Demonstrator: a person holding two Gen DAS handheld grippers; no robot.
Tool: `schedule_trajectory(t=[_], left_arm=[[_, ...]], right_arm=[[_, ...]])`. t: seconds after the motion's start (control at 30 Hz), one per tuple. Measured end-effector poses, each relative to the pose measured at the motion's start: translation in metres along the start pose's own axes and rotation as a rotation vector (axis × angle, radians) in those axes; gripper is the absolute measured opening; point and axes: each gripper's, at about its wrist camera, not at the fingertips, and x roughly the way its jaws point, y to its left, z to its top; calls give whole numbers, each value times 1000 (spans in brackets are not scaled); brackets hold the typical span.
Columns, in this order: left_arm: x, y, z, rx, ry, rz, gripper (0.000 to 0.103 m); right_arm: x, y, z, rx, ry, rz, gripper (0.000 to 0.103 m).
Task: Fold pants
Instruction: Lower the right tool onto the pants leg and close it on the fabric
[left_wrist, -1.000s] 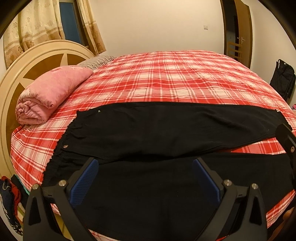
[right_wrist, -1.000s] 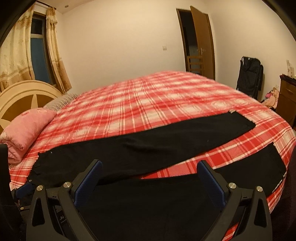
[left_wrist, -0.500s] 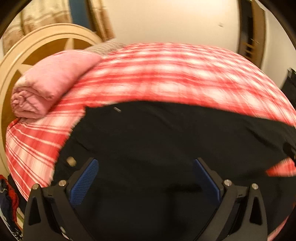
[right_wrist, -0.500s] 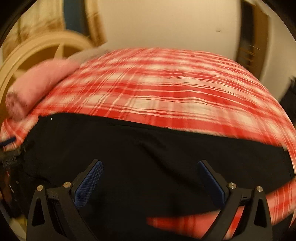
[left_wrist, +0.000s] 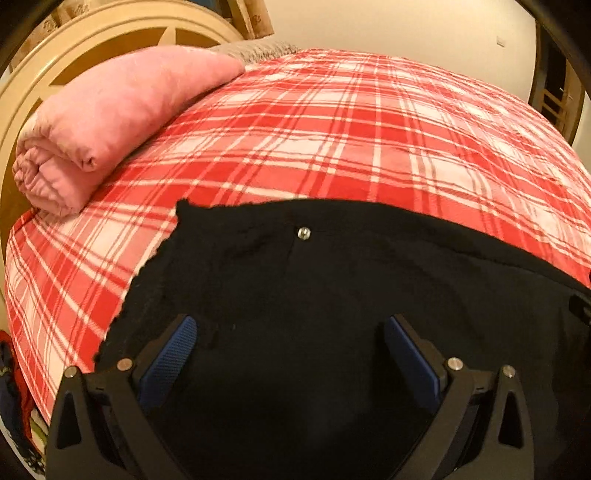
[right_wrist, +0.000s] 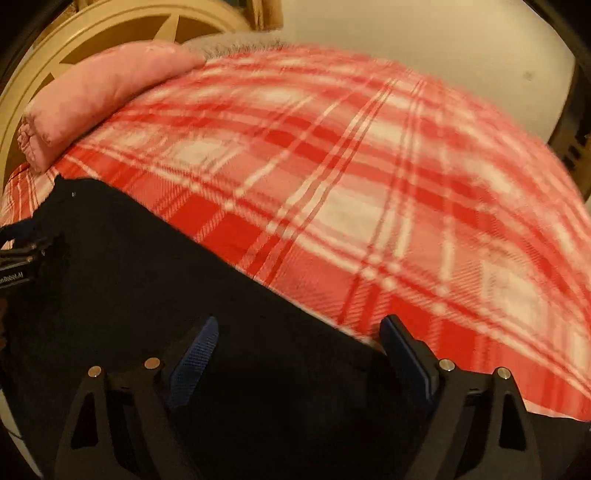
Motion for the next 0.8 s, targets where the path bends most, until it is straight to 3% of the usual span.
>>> schedule_trajectory(t=[0.1,0.13,0.17,0.2,0.23,0.3,0.37,0.47,0.63,0.8], left_arm=[[4,0,2,-4,-12,-16,103],[6,2,3,-20,-11,-29,103],[8,5,2,-38,-17,-40,103],[9,6,1,-51,-25,-47,103],[9,5,1,-52,-32,-46,103],[9,2,1,-44,-36,-38,103],[9,3,2,-38,-24,-49,103],[2,14,5,-43,12,-95,103],[-26,60,10,-187,-11,-171,103],[-38,89,22,-325,-4,-277,103]], right_arm=[[0,-3,-3,-8,-42,22,89],[-1,-3,-3,-12,-43,27,85],[-3,-2,-3,-21,-42,30,74],[-5,0,-4,-41,-43,44,56],[-7,3,-4,-62,-41,66,49],[-12,10,-4,-96,-32,54,21],[-19,15,-6,-122,-34,26,9],[-41,21,-17,-118,-76,32,7],[-98,54,-57,-188,-189,54,5],[-105,93,-97,-270,-220,20,5]])
